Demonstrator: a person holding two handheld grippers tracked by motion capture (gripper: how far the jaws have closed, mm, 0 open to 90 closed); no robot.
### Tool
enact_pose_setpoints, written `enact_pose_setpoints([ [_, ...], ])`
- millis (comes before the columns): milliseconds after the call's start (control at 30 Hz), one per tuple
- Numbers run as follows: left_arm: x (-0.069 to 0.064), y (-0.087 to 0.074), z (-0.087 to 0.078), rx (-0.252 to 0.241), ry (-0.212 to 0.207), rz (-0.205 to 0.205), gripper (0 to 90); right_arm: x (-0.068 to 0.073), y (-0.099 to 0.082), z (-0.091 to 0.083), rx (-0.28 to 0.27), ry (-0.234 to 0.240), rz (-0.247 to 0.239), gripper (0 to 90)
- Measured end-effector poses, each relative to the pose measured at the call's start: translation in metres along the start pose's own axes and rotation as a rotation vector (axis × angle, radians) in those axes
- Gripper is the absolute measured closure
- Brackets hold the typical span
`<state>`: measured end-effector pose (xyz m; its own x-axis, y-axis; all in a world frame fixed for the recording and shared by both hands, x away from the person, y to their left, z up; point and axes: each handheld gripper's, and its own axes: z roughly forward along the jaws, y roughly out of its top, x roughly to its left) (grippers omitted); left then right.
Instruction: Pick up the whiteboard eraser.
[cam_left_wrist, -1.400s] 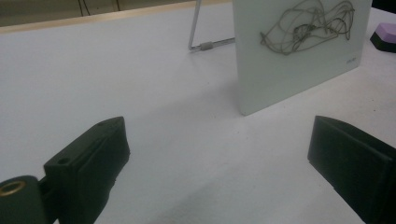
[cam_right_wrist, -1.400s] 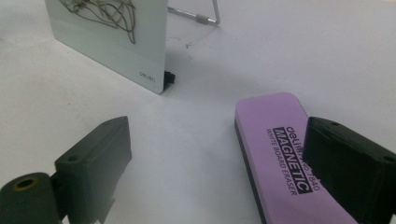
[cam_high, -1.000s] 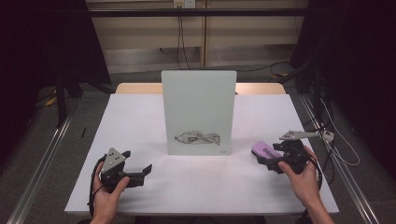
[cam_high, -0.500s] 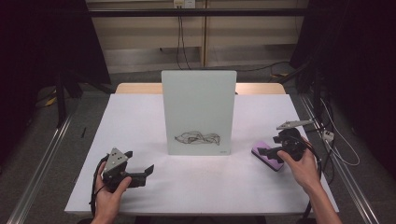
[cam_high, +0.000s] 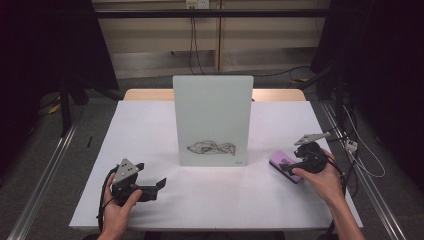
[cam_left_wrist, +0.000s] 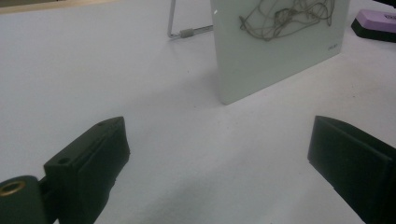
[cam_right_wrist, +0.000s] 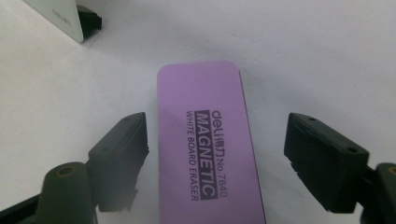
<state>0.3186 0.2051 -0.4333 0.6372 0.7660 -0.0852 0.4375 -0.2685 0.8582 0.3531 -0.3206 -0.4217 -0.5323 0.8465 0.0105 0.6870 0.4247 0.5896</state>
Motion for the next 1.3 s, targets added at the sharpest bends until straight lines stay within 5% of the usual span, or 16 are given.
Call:
enact_pose_setpoints([
  [300,0.000,-0.001,-0.001,-0.001,0.004,0.004,5.2,0.005,0.003,0.009,0.048,0.011,-0.053,36.0],
  [700,-0.002,0.001,0.002,-0.002,-0.004,0.013,5.2,0.007,0.001,0.014,0.100,-0.010,-0.066,39.4],
  [1300,0.001,0.000,0.000,0.004,0.000,0.007,5.2,0.006,0.000,0.002,0.030,-0.037,-0.033,41.0],
])
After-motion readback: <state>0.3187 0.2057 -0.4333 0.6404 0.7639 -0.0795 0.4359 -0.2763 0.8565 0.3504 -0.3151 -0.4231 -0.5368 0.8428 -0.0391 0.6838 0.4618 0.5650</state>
